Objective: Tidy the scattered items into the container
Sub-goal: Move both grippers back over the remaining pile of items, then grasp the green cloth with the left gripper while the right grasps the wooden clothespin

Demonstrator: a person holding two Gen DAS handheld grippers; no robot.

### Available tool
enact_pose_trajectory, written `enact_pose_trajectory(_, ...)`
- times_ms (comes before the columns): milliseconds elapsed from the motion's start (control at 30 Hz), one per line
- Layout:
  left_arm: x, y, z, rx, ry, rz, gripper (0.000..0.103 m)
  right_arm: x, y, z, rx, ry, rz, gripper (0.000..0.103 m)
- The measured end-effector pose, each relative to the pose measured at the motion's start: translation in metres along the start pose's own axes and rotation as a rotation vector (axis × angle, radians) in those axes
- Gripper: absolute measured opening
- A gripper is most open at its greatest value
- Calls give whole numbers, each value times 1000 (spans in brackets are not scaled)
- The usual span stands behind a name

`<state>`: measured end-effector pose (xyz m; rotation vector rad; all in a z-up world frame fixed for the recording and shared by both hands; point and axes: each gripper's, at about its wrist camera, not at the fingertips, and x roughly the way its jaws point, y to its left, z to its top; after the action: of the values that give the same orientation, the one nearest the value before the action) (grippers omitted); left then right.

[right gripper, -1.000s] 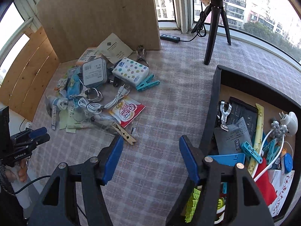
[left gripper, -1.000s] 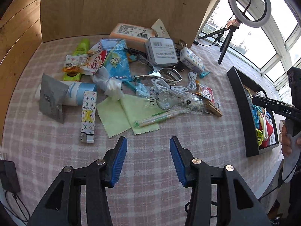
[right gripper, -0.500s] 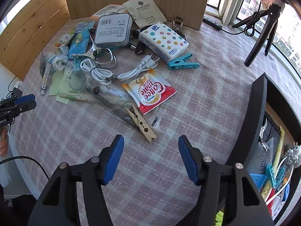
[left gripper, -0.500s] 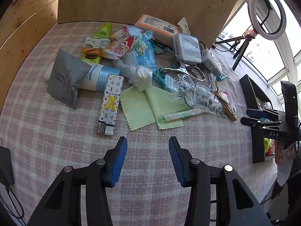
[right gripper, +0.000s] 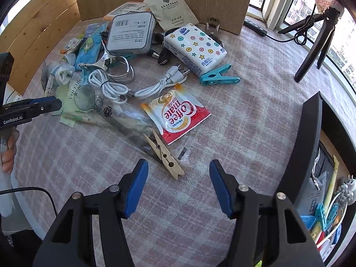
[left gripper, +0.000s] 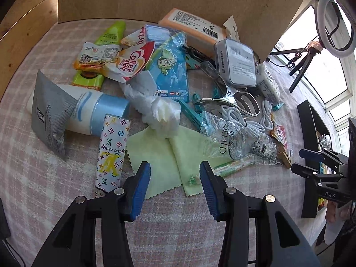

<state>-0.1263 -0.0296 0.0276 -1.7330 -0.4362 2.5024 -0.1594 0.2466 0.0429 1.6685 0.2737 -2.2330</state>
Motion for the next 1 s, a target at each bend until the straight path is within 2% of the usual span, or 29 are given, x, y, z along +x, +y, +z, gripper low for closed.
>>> enact_pose_trajectory(67,5,-6,4,16,5,29,43,2,1,1,-13,4,-1,56)
enact_pose_trajectory(300,13,-21,12,74,18,58,43,10,4,5,-47,21,-17,56)
enact_pose_trajectory(367,14,-23,12,88,13,69,38,11,3,7,-44,20,-15,56)
enact_pose_trajectory(433,14,-23,11,98,7,81,22,8,4,9,-43,9,-8,56)
enact_pose_trajectory(533,13,-18,10,81,0,72,9,0,8,9,-64,-16,8,56)
enact_pose_trajectory(667,11,-10,10,56,-2,48,4,1,14,13,-97,-15,-4,56)
enact_pose_trajectory(767,9,-8,8,53,-3,42,3,7,15,17,-94,0,-1,47)
enact_pose_trajectory(833,8,-7,6,47,-1,34,2,12,14,19,-85,17,-3,33)
enact_pose_trajectory(867,7,-5,5,44,-1,28,1,13,12,19,-75,18,8,32)
enact_pose_trajectory(933,5,-1,3,29,2,12,1,12,12,20,-68,22,23,22)
enact_pose_trajectory(1000,3,2,0,18,7,-3,1,10,13,17,-82,30,20,18)
